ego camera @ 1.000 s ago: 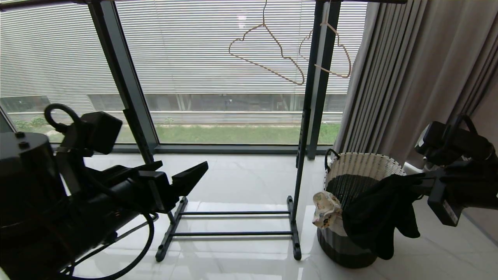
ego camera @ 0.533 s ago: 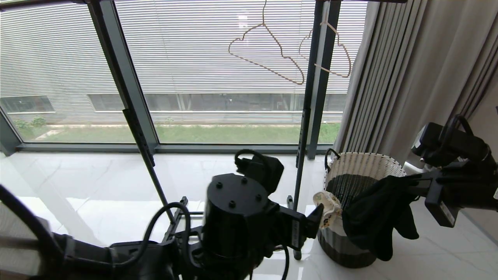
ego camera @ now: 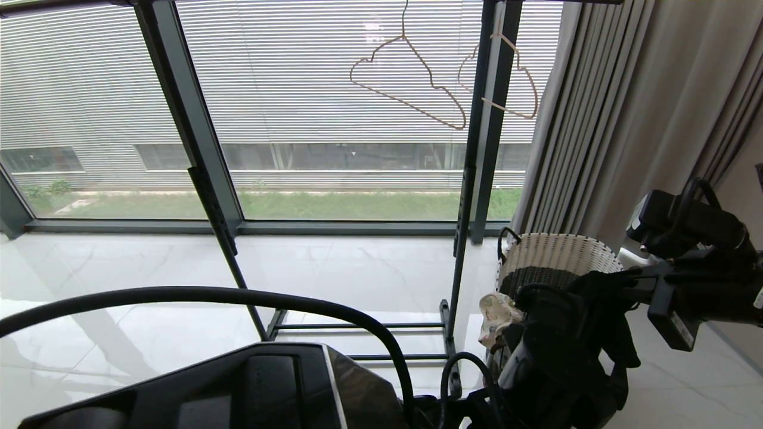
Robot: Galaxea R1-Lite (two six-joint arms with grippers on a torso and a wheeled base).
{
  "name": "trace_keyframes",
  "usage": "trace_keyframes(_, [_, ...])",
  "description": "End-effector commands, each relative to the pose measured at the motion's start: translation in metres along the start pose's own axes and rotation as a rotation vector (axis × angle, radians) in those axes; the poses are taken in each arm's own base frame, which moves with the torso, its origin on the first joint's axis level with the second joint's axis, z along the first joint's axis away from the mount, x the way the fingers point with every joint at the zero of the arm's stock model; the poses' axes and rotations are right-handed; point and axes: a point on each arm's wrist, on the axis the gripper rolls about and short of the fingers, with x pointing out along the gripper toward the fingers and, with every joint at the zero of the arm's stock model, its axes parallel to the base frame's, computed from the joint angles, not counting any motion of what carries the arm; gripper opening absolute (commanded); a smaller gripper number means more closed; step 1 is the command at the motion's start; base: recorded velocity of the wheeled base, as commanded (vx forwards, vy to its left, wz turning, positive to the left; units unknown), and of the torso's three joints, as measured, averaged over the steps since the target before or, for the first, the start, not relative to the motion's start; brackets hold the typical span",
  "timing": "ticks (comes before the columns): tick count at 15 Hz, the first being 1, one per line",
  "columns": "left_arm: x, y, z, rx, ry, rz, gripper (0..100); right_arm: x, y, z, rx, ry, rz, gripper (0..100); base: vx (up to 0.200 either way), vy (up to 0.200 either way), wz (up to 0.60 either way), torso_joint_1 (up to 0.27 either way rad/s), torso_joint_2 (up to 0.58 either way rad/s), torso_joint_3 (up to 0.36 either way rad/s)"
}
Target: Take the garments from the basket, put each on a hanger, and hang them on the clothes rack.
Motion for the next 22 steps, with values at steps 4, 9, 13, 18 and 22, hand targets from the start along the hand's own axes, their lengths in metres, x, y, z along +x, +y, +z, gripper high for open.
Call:
trace_keyframes(4, [0.029,0.027,-0.032,0.005,0.061,0.067,100,0.0,0.0,0.0,0.019,-0.002,0.002,0,0.0,0.0,0.0,0.0,0.0,0.0])
trace_keyframes(9, [0.054,0.032,-0.039,0.004,0.066,0.09,100,0.0,0.006,0.004,-0.002,-0.018,0.028,0,0.0,0.0,0.0,0.0,0.0,0.0])
trace_keyframes(13, [0.059,0.042,-0.036,0.002,0.076,0.114,0,-0.001,0.009,0.005,-0.009,-0.023,0.036,0,0.0,0.0,0.0,0.0,0.0,0.0])
trace_keyframes(18, [0.051,0.049,-0.024,-0.014,0.055,0.161,0,0.005,0.006,0.003,0.011,-0.003,0.031,0,0.0,0.0,0.0,0.0,0.0,0.0])
trace_keyframes(22, [-0.019,0.042,0.0,-0.1,0.091,0.142,0,0.027,0.0,0.008,0.083,0.003,0.033,0,0.0,0.0,0.0,0.0,0.0,0.0])
